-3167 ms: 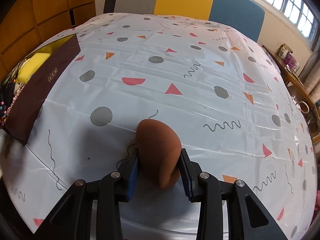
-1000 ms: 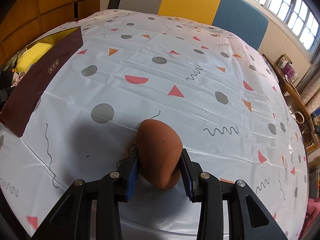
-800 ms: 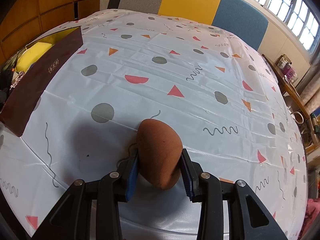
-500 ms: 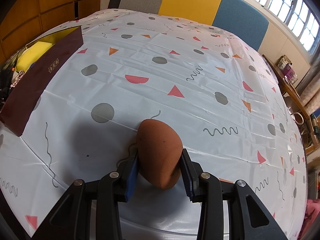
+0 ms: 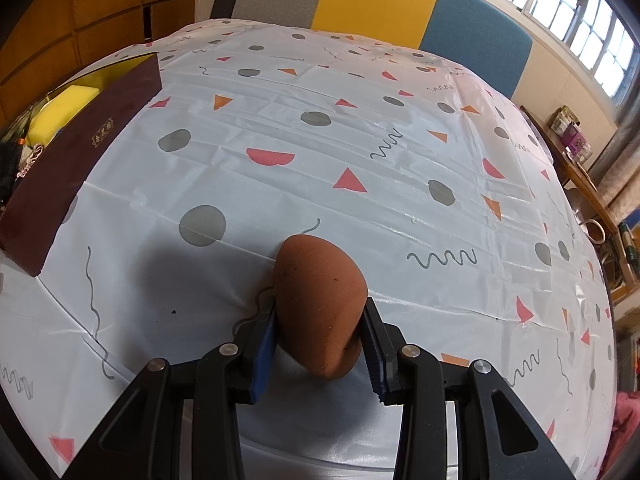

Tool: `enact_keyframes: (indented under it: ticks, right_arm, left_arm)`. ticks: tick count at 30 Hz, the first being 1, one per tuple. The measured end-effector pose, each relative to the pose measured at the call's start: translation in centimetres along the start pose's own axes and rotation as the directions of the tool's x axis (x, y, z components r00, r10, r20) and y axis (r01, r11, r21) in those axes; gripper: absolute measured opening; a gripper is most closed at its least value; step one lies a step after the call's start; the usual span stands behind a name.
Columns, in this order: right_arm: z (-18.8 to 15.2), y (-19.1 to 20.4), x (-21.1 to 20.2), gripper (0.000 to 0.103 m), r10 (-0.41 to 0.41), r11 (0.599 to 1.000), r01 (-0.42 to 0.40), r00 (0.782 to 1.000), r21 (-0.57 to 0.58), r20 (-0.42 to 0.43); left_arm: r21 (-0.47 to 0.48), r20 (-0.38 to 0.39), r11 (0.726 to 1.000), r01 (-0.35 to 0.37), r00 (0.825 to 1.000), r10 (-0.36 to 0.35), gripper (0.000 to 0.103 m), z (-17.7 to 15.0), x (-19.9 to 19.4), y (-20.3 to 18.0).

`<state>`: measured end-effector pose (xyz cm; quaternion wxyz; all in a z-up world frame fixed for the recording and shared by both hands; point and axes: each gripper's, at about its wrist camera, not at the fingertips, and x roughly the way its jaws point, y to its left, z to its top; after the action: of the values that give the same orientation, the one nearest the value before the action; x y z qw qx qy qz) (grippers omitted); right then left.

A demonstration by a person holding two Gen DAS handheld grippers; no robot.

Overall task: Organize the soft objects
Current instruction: 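Carry the black scrunchie over the tray with left tool and lower it, then lower the brown sponge into the tray with right tool while left tool releases the scrunchie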

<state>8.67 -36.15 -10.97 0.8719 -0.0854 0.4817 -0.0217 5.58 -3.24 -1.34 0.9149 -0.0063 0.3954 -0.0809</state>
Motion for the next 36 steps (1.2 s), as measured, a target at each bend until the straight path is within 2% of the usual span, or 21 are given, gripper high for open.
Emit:
enact_keyframes:
  ticks: [7,16,22,27,28,30,33,36]
  right_arm:
    - [0.3,0.6,-0.3,0.036,-0.050,0.997,0.051,0.999,0.051,-0.021]
    - [0.5,0.7,-0.8,0.035,-0.044,0.992,0.051,0.997,0.111,-0.062]
    - [0.8,-0.1,-1.4,0.034,-0.060,0.985,0.067,0.997,0.159,-0.050]
    - [2.1,-1.6,-3.4,0.034,-0.094,0.969,0.089,0.995,0.229,0.012]
    - [2.4,-1.6,-3.9,0.034,-0.089,0.969,0.081,0.996,0.235,0.022]
    - [3.0,-1.1,-5.1,0.034,-0.022,0.968,0.007,0.998,0.249,0.058]
    - [4.1,2.1,-6.8,0.034,0.072,0.976,-0.093,0.992,0.199,0.108]
    - [5.6,7.0,-8.4,0.034,0.196,0.968,-0.217,0.968,0.123,0.159]
  left_arm:
    - [-0.022,0.005,1.000,0.006,1.000,-0.006,0.050,-0.3,-0.6,1.4]
    - [-0.066,0.020,0.998,-0.004,1.000,0.005,0.050,-0.5,-1.1,3.8]
    - [-0.101,0.032,0.995,-0.023,0.999,0.027,0.050,-0.6,-1.6,6.0]
    - [-0.144,0.039,0.988,-0.061,0.997,0.068,0.050,-1.1,-2.2,8.5]
    - [-0.152,0.039,0.986,-0.070,0.996,0.077,0.050,-1.2,-2.3,9.0]
    - [-0.169,0.037,0.982,-0.087,0.995,0.095,0.050,-1.5,-2.3,9.8]
    - [-0.186,0.028,0.977,-0.104,0.993,0.111,0.050,-1.9,-2.3,10.6]
    - [-0.196,0.022,0.974,-0.115,0.992,0.122,0.050,-2.1,-2.4,11.1]
